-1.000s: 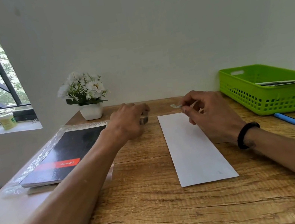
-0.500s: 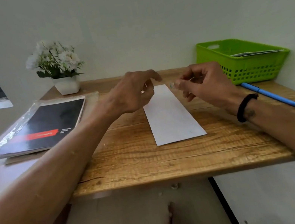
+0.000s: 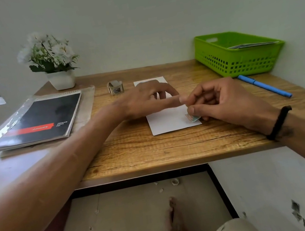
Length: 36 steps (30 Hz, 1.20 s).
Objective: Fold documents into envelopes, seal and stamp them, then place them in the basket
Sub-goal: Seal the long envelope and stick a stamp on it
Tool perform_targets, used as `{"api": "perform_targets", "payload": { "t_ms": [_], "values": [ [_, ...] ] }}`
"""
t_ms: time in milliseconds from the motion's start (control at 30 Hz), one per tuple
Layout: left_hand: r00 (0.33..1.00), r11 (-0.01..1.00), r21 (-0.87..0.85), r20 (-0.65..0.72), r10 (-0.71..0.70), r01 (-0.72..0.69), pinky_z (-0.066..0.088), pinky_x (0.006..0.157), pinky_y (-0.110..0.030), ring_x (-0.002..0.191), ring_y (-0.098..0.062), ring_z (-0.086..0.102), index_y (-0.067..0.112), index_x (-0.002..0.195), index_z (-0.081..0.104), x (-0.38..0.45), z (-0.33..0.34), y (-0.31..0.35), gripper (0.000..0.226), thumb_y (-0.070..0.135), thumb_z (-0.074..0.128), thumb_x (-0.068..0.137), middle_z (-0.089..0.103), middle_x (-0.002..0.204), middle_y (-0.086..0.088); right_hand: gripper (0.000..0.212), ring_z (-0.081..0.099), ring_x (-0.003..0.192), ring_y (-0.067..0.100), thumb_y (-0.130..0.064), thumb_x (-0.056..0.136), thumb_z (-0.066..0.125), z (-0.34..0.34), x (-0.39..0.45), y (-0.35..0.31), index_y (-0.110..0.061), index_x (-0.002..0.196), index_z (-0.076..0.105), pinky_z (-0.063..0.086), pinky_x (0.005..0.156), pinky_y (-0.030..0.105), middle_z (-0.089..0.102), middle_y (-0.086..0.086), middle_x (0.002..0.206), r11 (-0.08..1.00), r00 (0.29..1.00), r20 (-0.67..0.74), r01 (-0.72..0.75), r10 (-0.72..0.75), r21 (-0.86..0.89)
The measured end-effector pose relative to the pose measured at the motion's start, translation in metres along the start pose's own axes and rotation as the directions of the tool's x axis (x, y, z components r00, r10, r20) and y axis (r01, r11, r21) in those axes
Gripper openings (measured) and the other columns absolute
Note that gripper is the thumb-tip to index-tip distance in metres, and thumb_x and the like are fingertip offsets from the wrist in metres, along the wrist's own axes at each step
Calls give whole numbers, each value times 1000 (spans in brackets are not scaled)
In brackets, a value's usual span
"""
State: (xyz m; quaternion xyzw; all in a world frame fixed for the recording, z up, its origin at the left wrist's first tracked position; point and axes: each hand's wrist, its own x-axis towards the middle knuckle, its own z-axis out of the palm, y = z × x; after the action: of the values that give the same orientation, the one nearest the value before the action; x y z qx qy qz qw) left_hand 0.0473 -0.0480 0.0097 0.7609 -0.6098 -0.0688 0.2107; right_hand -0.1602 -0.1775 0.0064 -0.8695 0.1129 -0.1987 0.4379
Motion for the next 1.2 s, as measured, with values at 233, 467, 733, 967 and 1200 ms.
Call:
{"api": "perform_targets", "payload": {
  "t_ms": [233,467,733,967,1200],
  "values": [
    [998,1000,18,63,14,-16,40,78,-26,100,-1,52,51,127,63,1,-3,1,63,85,57,74,57,111,15,16,74,69,7,-28,82,86,5,2,0,-19,92,76,60,66,23,78,-5,77,994,999,-40,5,-9,-110],
    [996,1000,8,94,3,-4,38,78,-26,101,-2,52,52,129,62,1,-4,-1,61,83,60,77,56,114,14,13,73,66,5,-21,82,86,10,-2,-3,-16,88,76,59,63,18,78,-6,73,995,995,-101,-30,20,-99],
    [988,1000,-11,152,-5,7,40,82,-27,105,-3,50,50,138,55,1,-7,-2,71,80,64,75,53,117,15,10,71,74,6,-21,82,84,15,-3,-4,-23,88,76,57,65,17,76,-9,80,977,995,-80,42,-60,-210],
    [985,1000,25,173,-14,10,41,85,-29,106,-2,49,53,140,52,3,-7,1,81,84,64,67,51,117,17,9,69,74,5,-22,82,83,15,-4,-3,-25,87,75,54,64,15,74,-9,79,964,991,-80,82,-105,-255],
    [983,999,47,182,-28,20,39,84,-30,103,-2,47,56,140,49,4,-6,1,80,84,66,67,49,114,20,9,65,69,3,-22,83,81,18,-6,-4,-26,88,74,51,60,13,71,-10,78,941,986,-65,124,-151,-315]
  ]
}}
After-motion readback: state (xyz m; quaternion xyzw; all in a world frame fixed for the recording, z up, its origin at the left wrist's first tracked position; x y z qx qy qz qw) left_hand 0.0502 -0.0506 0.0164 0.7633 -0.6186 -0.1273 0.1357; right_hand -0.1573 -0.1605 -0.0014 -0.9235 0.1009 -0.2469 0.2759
